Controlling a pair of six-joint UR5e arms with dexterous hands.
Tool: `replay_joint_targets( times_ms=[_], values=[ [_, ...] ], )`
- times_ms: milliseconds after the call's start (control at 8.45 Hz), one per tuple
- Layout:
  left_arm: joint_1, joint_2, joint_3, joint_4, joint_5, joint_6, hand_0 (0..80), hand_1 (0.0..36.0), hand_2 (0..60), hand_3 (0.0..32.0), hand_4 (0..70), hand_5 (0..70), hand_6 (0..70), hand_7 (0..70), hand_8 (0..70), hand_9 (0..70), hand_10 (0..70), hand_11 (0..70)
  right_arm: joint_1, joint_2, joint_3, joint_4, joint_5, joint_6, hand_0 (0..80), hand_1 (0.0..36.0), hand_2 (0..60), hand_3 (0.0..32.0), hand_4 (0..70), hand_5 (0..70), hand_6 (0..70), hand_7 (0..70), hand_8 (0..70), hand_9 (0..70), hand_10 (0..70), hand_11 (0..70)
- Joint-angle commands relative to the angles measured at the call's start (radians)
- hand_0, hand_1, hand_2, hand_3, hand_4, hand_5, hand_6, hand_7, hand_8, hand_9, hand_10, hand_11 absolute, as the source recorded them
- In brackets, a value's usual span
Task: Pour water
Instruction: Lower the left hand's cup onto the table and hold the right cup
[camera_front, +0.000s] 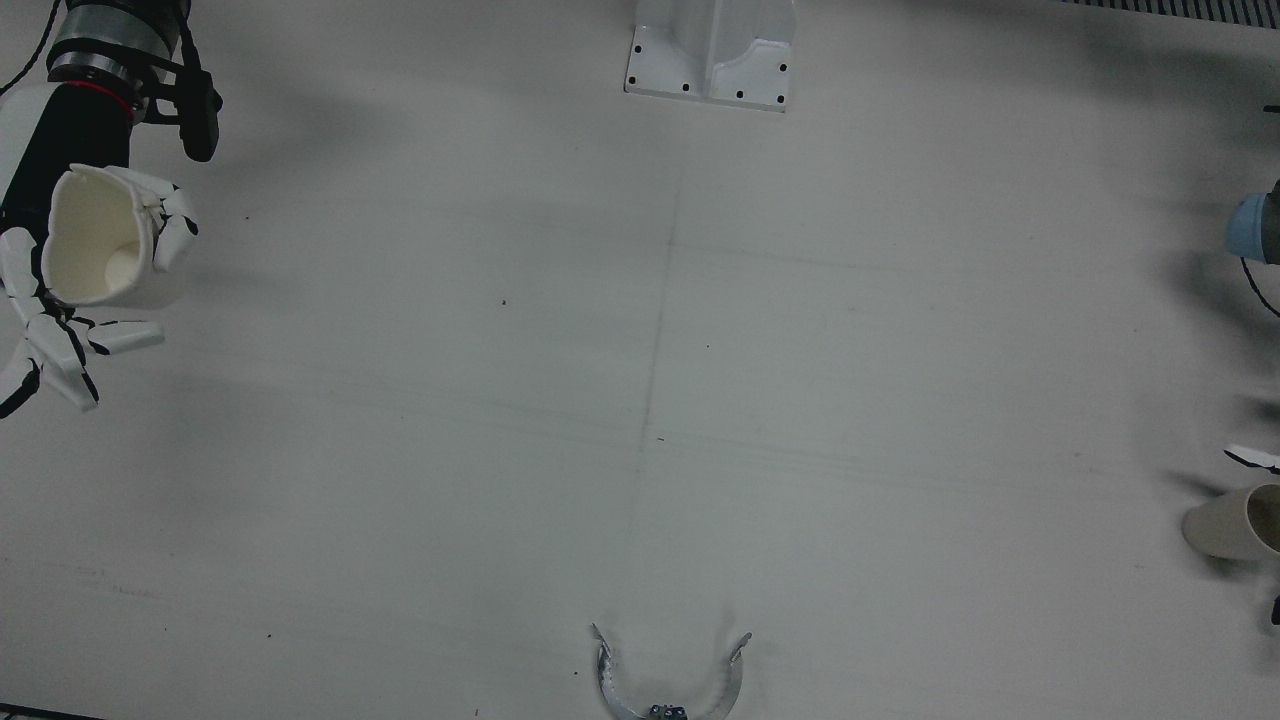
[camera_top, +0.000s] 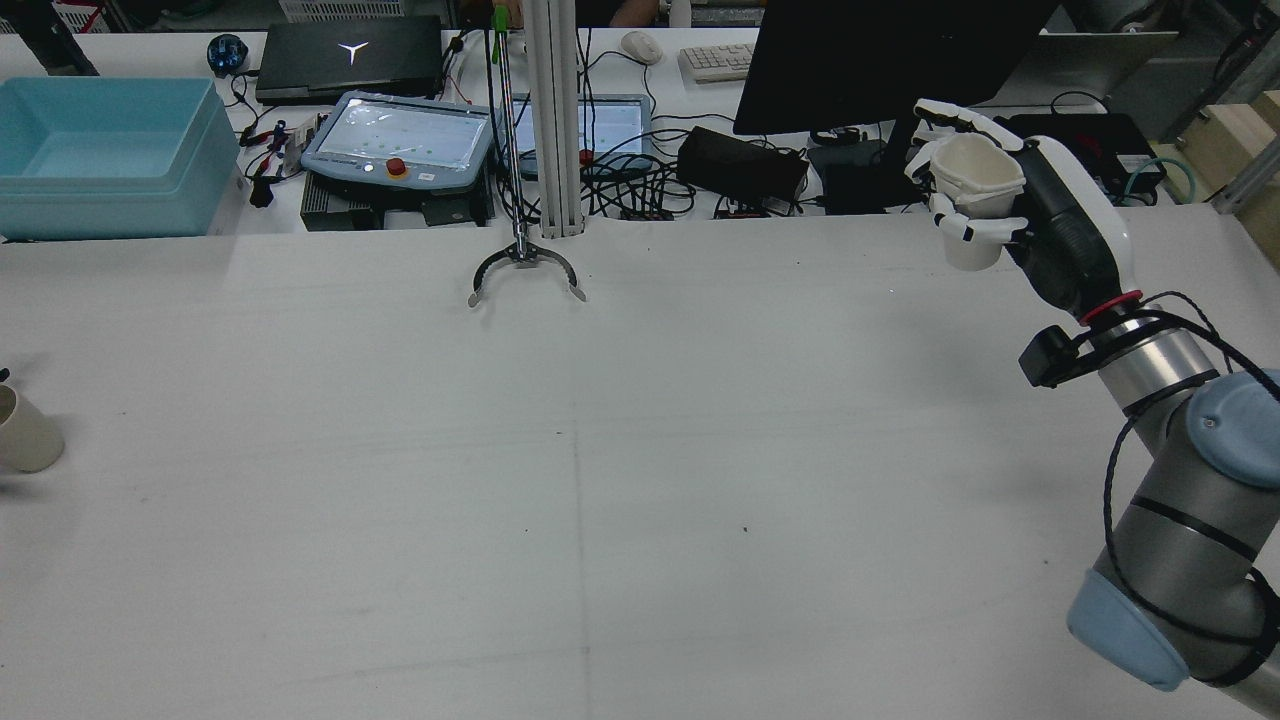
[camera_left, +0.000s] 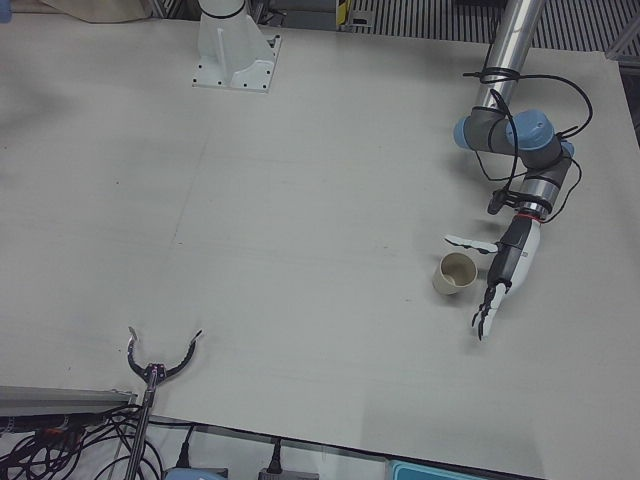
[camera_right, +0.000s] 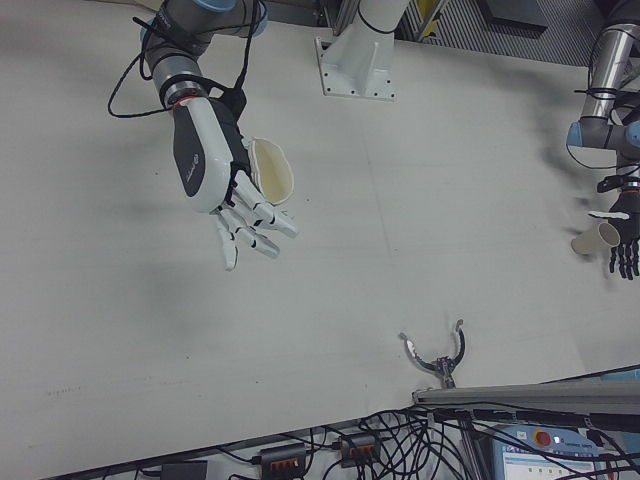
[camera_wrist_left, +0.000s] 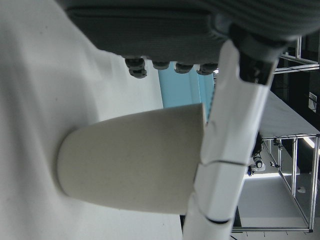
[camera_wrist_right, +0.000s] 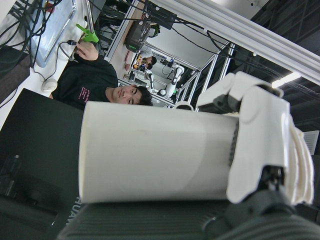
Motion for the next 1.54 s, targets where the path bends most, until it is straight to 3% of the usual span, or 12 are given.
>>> replay_joint_targets(
  times_ms=[0, 118, 237, 355, 473, 592, 710, 828, 947, 1065, 1183, 1420],
  values=[
    [-0.053, 0.004, -0.022, 0.001, 0.000, 0.011, 80.0, 22.8, 0.0, 0.0, 4.1, 0.0, 0.0, 0.0, 0.0, 0.0, 2.1, 6.6, -0.003, -0.033, -0.151, 0.024, -0.007, 0.097, 55.5, 30.4, 49.2, 0.0, 11.5, 14.0, 37.2, 38.5, 18.4, 20.5, 0.0, 0.6],
    [-0.051, 0.028, -0.037, -0.001, -0.002, 0.011, 80.0, 22.3, 0.0, 0.0, 4.7, 0.0, 0.0, 0.0, 0.0, 0.0, 2.0, 6.5, -0.005, -0.024, -0.246, 0.100, -0.026, 0.133, 53.9, 28.4, 48.5, 0.0, 14.9, 13.8, 37.2, 37.8, 21.8, 25.3, 1.9, 4.9],
    [-0.053, 0.046, -0.066, 0.001, 0.000, 0.013, 80.0, 20.2, 0.0, 0.0, 5.1, 0.0, 0.0, 0.0, 0.0, 0.0, 2.1, 6.4, -0.005, -0.022, -0.294, 0.154, -0.030, 0.152, 54.6, 27.5, 49.0, 0.0, 26.4, 14.3, 39.1, 42.7, 29.7, 37.0, 7.1, 12.2],
    [-0.054, 0.062, -0.098, 0.004, 0.000, 0.011, 80.0, 20.5, 0.0, 0.0, 4.9, 0.0, 0.0, 0.0, 0.0, 0.0, 2.2, 6.7, -0.008, -0.016, -0.298, 0.157, -0.030, 0.167, 54.4, 27.1, 55.4, 0.0, 48.0, 13.8, 39.6, 55.0, 37.7, 49.1, 11.5, 18.1],
    [-0.053, 0.091, -0.145, 0.014, 0.002, 0.011, 80.0, 22.2, 0.0, 0.0, 5.0, 0.0, 0.0, 0.0, 0.0, 0.0, 2.5, 7.3, -0.031, -0.001, -0.292, 0.157, -0.027, 0.211, 53.3, 26.6, 60.0, 0.0, 67.8, 13.4, 41.3, 58.5, 43.4, 57.2, 13.0, 19.6],
    [-0.054, 0.108, -0.175, 0.019, 0.002, 0.011, 80.0, 23.0, 0.0, 0.0, 5.4, 0.0, 0.0, 0.0, 0.0, 0.0, 2.9, 7.9, -0.040, -0.002, -0.289, 0.159, -0.023, 0.210, 51.2, 26.0, 60.0, 0.0, 70.0, 14.2, 45.7, 58.6, 48.3, 63.2, 17.0, 25.1],
    [-0.057, 0.138, -0.225, 0.025, 0.006, 0.011, 80.0, 24.5, 0.0, 0.0, 5.3, 0.0, 0.0, 0.0, 0.0, 0.0, 3.1, 8.4, -0.042, -0.016, -0.330, 0.208, -0.013, 0.207, 51.2, 31.7, 60.0, 0.0, 56.9, 15.4, 42.5, 51.0, 47.4, 60.8, 16.4, 24.9],
    [-0.059, 0.186, -0.283, 0.027, 0.018, 0.013, 80.0, 24.5, 0.0, 0.0, 5.5, 0.0, 0.0, 0.0, 0.0, 0.0, 3.2, 8.5, -0.040, -0.007, -0.458, 0.354, 0.012, 0.213, 56.0, 35.9, 60.0, 0.0, 40.1, 16.5, 36.0, 47.0, 43.7, 55.9, 13.4, 21.5],
    [-0.056, 0.215, -0.311, 0.027, 0.018, 0.014, 80.0, 24.4, 0.0, 0.0, 5.6, 0.0, 0.0, 0.0, 0.0, 0.0, 3.3, 8.6, -0.067, -0.004, -0.536, 0.518, 0.092, 0.236, 60.4, 36.0, 60.0, 0.0, 29.4, 17.2, 30.2, 43.5, 42.8, 55.1, 12.2, 20.5],
    [-0.054, 0.214, -0.312, 0.036, 0.020, 0.015, 80.0, 24.8, 0.0, 0.0, 6.0, 0.0, 0.1, 0.0, 0.0, 0.0, 3.5, 8.9, -0.094, 0.005, -0.537, 0.568, 0.134, 0.248, 57.3, 36.0, 60.0, 0.0, 34.1, 16.5, 31.4, 44.9, 44.7, 57.9, 14.6, 23.4],
    [-0.054, 0.214, -0.313, 0.038, 0.018, 0.015, 80.0, 25.1, 0.0, 0.0, 5.9, 0.0, 0.2, 0.0, 0.0, 0.0, 3.5, 9.0, -0.088, 0.014, -0.511, 0.573, 0.136, 0.261, 58.7, 36.0, 60.0, 0.0, 42.8, 17.3, 38.3, 51.8, 46.8, 60.1, 14.8, 23.5],
    [-0.059, 0.215, -0.315, 0.038, 0.018, 0.013, 80.0, 26.4, 0.0, 0.0, 6.1, 0.0, 0.2, 0.0, 0.0, 0.0, 3.7, 9.4, -0.098, -0.018, -0.496, 0.573, 0.136, 0.328, 63.2, 36.0, 60.0, 0.0, 55.8, 18.7, 49.0, 61.5, 47.5, 60.3, 10.9, 18.0]
  ],
)
